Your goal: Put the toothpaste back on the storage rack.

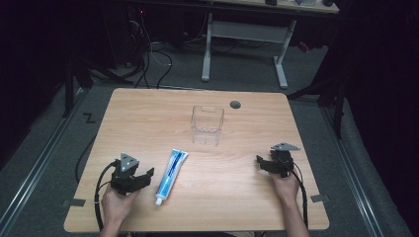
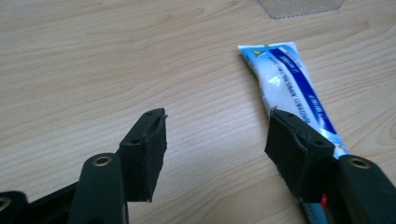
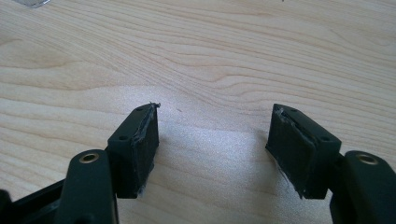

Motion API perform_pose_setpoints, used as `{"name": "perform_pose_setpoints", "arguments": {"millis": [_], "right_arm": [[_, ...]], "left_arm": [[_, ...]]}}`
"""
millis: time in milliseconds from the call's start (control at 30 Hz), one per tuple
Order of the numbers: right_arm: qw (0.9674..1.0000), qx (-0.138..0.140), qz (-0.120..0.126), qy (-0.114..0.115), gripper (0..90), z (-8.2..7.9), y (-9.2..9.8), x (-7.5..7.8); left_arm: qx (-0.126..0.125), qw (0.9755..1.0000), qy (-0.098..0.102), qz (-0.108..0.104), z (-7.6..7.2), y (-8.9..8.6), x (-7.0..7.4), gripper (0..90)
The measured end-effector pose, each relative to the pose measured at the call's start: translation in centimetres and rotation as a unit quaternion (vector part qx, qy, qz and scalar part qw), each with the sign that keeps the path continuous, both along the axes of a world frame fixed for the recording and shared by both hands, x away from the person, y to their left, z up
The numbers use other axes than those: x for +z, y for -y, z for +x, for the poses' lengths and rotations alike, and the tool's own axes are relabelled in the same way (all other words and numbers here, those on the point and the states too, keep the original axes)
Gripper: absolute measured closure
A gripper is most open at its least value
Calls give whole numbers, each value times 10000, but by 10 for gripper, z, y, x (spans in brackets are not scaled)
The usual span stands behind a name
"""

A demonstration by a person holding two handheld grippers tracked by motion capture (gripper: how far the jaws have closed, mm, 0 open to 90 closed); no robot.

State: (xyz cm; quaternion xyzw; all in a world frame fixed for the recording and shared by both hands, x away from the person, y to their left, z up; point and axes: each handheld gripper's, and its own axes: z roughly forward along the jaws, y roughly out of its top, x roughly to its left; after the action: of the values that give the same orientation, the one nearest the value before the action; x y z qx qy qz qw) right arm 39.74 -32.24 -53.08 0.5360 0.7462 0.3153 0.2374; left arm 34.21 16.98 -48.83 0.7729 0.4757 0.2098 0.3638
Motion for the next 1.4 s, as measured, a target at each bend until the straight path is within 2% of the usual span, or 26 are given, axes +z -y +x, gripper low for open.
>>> {"name": "perform_pose_setpoints", "arguments": {"millis": [300,433,567,633,867,1067,1333,1400], "right_arm": [[10000,-27,6,-2,338,1,0,0],[10000,-30,7,-4,338,1,0,0],[10000,-34,9,-6,338,1,0,0],[10000,-34,4,-6,339,1,0,0],[10000,-33,3,-6,338,1,0,0],[10000,-34,4,-7,339,1,0,0],[10000,-36,7,-7,338,1,0,0],[10000,-32,3,-7,338,1,0,0]], "left_arm": [[-359,9987,-92,338,5,28,6,390],[-521,9976,-232,384,9,38,9,388],[-582,9967,-414,373,13,44,11,381],[-578,9960,-509,452,16,48,10,384],[-637,9922,-852,651,27,63,9,384],[-599,9896,-1104,702,37,73,7,353],[-528,9825,-1441,1053,52,89,-1,320],[-520,9811,-1472,1142,54,93,-1,316]]}}
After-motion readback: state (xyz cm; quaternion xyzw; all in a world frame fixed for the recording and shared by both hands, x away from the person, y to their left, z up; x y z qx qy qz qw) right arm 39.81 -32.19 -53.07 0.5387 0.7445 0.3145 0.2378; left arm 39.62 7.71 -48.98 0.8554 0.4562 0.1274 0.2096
